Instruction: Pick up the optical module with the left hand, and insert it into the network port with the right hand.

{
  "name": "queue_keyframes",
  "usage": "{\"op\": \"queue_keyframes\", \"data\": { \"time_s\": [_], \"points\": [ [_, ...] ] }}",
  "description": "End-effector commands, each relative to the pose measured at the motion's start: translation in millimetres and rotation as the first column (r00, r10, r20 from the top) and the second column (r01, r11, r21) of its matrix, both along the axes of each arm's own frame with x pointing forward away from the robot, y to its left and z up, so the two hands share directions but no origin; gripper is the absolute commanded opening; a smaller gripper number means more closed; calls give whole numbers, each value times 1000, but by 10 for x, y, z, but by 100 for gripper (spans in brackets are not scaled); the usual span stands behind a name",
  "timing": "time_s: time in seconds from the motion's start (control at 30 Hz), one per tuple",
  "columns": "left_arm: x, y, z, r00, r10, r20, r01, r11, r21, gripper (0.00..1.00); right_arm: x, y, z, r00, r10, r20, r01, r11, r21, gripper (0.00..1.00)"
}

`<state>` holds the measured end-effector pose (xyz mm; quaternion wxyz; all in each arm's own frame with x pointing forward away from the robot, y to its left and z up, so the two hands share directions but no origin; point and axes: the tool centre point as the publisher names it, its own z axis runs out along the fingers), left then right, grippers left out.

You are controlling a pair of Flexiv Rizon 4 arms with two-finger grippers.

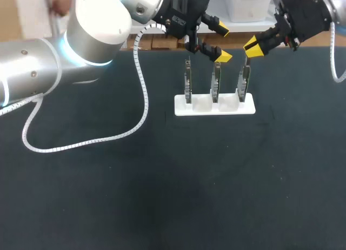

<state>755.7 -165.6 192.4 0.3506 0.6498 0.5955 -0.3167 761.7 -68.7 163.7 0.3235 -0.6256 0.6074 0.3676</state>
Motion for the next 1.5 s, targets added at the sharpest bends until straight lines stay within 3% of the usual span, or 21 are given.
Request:
{"op": "queue_keyframes", "data": {
  "time_s": [0.03,1.13,1.17,1.2,1.23,1.27,1.3,1.5],
  "points": [
    [25,-14,8,1000,-3,-4,3,1000,8,100,38,0,-23,1000,5,-7,-5,1000,2,0],
    [25,-14,8,1000,-3,-4,3,1000,8,100,-25,8,-115,1000,-15,-21,15,1000,17,0],
    [25,-14,8,1000,-3,-4,3,1000,8,100,-23,10,-109,1000,-16,-20,17,1000,17,10],
    [25,-14,8,1000,-3,-4,3,1000,8,100,-22,9,-100,1000,-22,-17,22,1000,20,32],
    [25,-14,8,1000,-3,-4,3,1000,8,100,-22,9,-90,1000,-22,-17,22,1000,13,46],
    [25,-14,8,1000,-3,-4,3,1000,8,100,-19,7,-79,1000,-23,-18,23,1000,12,55],
    [25,-14,8,1000,-3,-4,3,1000,8,100,-15,5,-66,1000,-26,-14,26,1000,17,100],
    [25,-14,8,1000,-3,-4,3,1000,8,100,2,8,-4,999,-32,-7,32,999,16,100]
  ]
}}
